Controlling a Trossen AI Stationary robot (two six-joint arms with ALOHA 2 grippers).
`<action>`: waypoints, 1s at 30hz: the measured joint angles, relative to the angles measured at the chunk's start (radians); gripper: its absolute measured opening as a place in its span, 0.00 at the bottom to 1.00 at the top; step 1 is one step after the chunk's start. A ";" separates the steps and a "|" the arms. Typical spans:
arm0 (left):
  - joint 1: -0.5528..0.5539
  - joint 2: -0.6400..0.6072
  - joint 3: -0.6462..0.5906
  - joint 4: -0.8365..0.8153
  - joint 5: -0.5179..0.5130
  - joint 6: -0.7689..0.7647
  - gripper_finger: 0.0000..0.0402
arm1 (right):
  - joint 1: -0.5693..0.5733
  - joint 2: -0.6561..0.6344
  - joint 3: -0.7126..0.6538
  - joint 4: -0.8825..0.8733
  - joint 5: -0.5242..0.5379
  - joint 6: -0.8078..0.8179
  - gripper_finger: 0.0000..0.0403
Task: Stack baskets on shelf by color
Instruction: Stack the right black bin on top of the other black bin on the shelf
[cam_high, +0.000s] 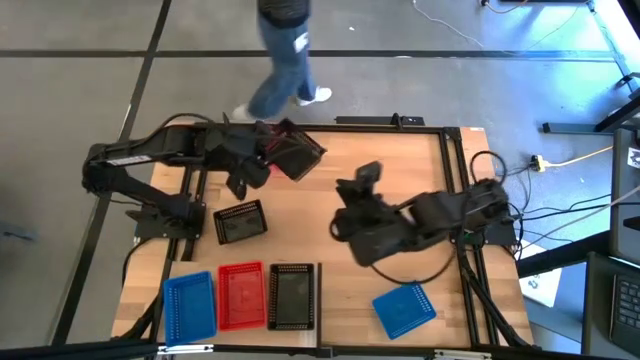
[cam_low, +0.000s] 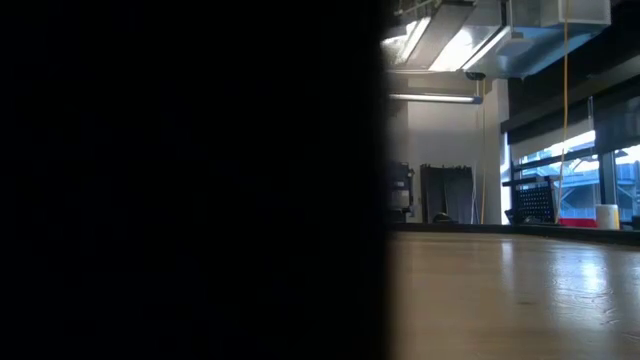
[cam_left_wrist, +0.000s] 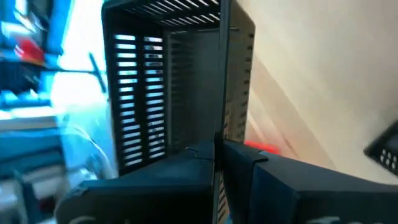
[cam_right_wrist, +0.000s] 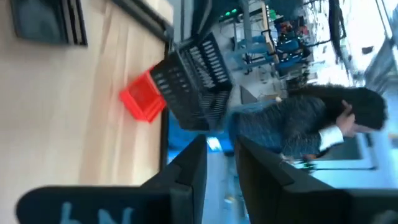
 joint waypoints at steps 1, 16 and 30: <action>-0.018 -0.004 0.004 0.008 0.001 0.000 0.00 | 0.008 -0.017 0.000 -0.006 -0.002 0.032 0.22; -0.398 -0.026 0.002 0.026 0.032 -0.031 0.00 | 0.052 -0.208 -0.001 -0.028 -0.131 0.353 0.22; -0.652 0.060 0.002 0.164 0.226 -0.102 0.00 | 0.052 -0.237 -0.002 -0.028 -0.144 0.421 0.22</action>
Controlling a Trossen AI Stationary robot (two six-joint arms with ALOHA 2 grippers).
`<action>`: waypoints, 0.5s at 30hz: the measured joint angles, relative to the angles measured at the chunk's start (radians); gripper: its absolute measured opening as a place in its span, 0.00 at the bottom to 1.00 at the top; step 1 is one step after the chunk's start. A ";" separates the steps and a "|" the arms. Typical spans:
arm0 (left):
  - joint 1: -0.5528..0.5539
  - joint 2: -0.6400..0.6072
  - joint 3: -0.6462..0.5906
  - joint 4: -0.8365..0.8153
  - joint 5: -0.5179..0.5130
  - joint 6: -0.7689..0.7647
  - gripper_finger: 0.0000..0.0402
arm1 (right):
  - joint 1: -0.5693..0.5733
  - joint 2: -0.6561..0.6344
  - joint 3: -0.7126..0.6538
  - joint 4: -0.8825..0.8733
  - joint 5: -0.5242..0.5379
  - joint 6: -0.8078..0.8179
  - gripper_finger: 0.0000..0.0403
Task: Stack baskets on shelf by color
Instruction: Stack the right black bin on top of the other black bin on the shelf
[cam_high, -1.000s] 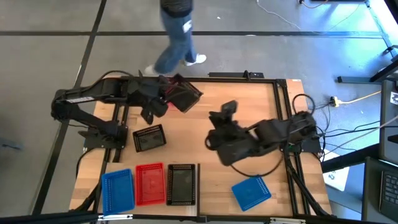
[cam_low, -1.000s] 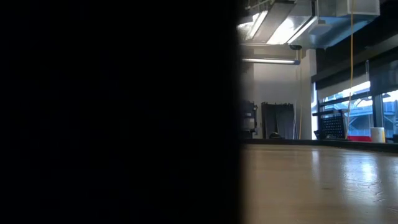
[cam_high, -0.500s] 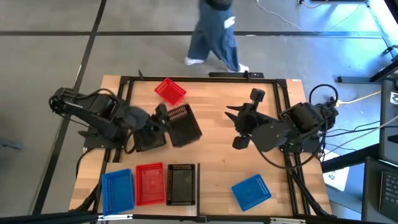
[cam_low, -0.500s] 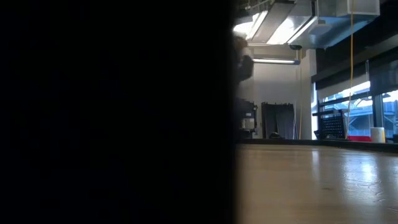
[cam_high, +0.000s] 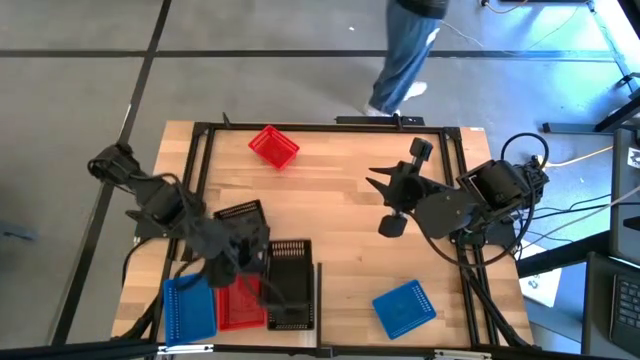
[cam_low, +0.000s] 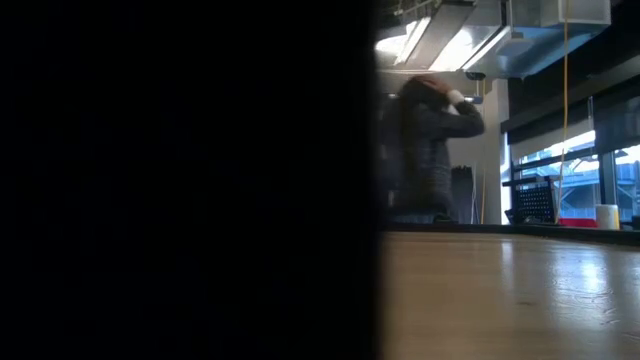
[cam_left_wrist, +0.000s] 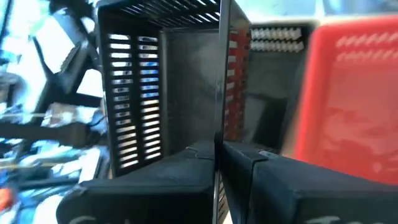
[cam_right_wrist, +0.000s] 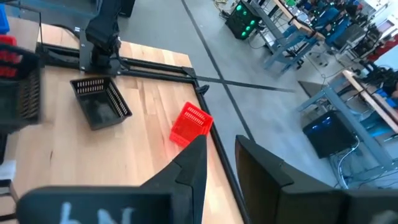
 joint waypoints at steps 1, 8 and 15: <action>-0.012 0.009 0.000 0.003 0.010 -0.012 0.00 | 0.000 0.000 0.000 0.000 0.000 0.009 0.22; -0.069 0.071 0.000 0.016 0.019 -0.035 0.00 | 0.000 0.000 0.000 0.000 0.000 0.033 0.22; -0.073 0.121 0.000 0.030 0.019 -0.056 0.00 | 0.000 0.000 0.000 0.000 0.000 0.033 0.22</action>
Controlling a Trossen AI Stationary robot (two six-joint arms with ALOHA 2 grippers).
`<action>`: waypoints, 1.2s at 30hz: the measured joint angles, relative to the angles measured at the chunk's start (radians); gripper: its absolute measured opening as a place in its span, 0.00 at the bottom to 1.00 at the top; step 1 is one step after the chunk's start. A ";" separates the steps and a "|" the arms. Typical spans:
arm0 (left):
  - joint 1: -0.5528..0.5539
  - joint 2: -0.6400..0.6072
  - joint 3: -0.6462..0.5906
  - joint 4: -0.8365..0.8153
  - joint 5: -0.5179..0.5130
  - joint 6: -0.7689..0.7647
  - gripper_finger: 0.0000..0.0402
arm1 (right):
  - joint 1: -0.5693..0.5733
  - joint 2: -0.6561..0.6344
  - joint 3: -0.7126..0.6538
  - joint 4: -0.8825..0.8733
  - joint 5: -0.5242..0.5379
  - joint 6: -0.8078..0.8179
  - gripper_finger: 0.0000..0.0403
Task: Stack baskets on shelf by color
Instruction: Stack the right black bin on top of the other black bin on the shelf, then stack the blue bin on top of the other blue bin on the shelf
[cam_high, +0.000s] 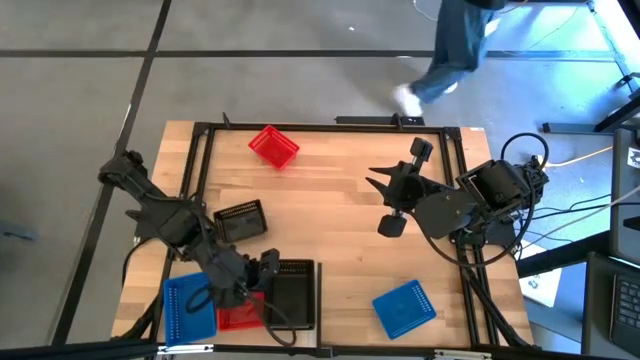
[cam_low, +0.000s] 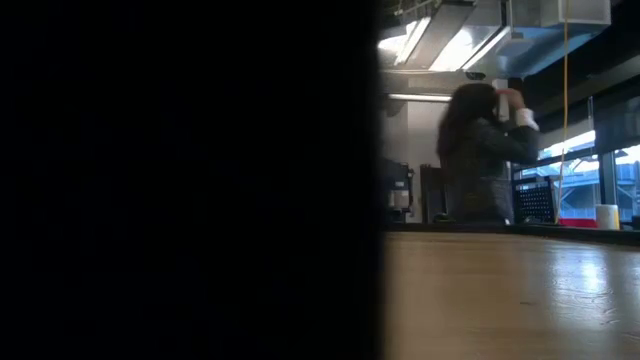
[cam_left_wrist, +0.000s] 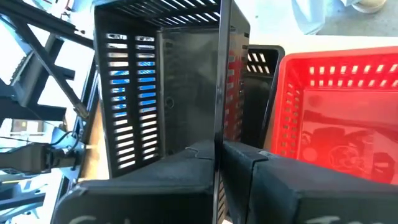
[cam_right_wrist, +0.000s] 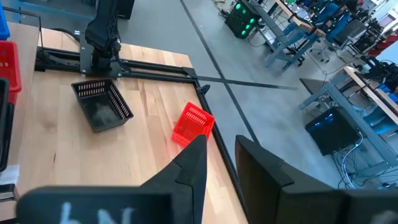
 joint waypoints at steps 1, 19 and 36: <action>0.000 0.006 0.000 0.000 0.000 0.000 0.00 | 0.000 0.000 0.000 0.000 0.000 0.000 0.22; -0.017 0.044 0.000 0.003 -0.093 -0.058 0.08 | 0.000 0.000 0.000 0.000 0.000 -0.001 0.22; -0.029 0.001 0.000 0.002 -0.270 -0.201 0.10 | 0.000 0.001 0.000 0.000 0.001 0.029 0.22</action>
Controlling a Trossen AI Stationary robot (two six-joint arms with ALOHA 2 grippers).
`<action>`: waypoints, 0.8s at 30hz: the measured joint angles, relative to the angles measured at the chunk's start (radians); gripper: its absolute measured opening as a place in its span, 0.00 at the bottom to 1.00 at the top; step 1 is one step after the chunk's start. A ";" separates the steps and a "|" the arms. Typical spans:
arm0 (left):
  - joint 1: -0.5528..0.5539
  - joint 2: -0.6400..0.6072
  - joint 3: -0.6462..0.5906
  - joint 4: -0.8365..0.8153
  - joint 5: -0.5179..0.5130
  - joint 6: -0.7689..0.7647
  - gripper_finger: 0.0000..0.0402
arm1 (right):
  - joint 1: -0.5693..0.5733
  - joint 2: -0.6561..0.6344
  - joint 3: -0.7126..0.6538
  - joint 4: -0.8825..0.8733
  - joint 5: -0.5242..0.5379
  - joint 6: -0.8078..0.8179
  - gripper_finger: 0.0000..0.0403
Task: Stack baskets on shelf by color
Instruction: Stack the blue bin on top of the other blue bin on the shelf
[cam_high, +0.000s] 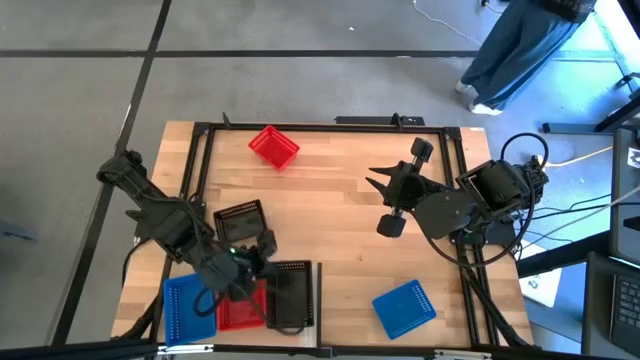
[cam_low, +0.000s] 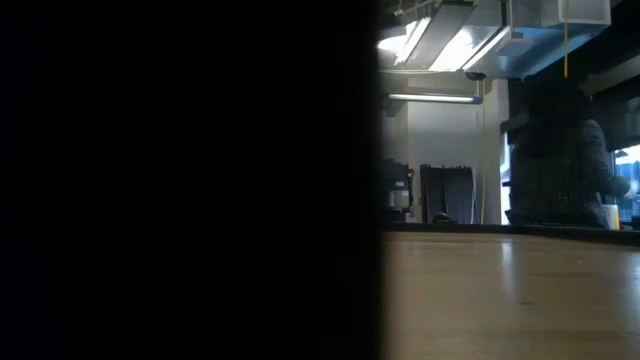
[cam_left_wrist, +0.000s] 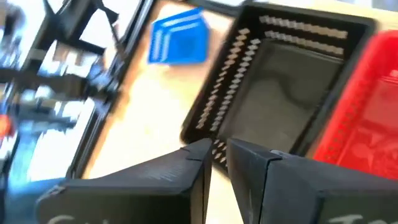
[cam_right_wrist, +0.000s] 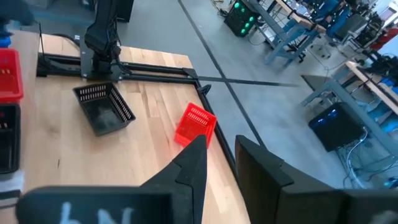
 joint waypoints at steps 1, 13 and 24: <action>0.000 -0.009 0.000 -0.003 -0.022 -0.038 0.10 | 0.000 0.000 0.000 0.000 0.001 0.010 0.22; 0.118 -0.211 0.000 -0.026 -0.246 -0.407 0.10 | -0.138 0.000 -0.002 -0.070 -0.026 0.064 0.22; 0.380 -0.361 0.002 -0.241 -0.275 -0.793 0.10 | -0.306 -0.023 -0.088 -0.188 -0.311 0.119 0.22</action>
